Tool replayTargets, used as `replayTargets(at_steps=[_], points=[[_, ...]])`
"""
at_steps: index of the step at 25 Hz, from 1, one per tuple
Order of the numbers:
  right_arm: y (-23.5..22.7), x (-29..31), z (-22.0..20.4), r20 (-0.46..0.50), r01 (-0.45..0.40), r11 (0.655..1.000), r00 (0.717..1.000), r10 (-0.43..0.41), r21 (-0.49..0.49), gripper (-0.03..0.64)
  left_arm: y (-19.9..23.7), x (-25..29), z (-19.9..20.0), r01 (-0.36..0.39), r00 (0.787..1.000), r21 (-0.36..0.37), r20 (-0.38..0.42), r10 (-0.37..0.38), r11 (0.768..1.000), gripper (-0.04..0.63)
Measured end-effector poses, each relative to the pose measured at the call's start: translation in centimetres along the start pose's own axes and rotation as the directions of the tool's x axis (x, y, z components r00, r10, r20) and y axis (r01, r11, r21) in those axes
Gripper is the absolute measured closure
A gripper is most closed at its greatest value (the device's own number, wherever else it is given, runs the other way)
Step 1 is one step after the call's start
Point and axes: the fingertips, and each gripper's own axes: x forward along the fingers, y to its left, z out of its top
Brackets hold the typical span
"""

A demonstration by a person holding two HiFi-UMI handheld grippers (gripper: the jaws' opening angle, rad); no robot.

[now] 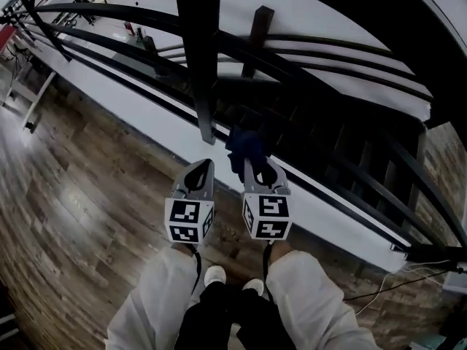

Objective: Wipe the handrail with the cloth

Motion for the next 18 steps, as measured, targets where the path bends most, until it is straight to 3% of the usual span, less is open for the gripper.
replayTargets(at_steps=[7,18], points=[[1.5,8.4,-2.0,0.079,-0.057,0.997,0.995,0.060,-0.043,0.557,4.6,4.5,-4.1,-0.056,0.997,0.001,0.053,0.056,0.998,0.597],[3.1,17.7,-3.1,0.177,-0.074,0.997,0.981,0.078,-0.028,0.557,9.9,8.9,-6.3,-0.086,0.987,0.085,0.147,0.072,0.993,0.597]])
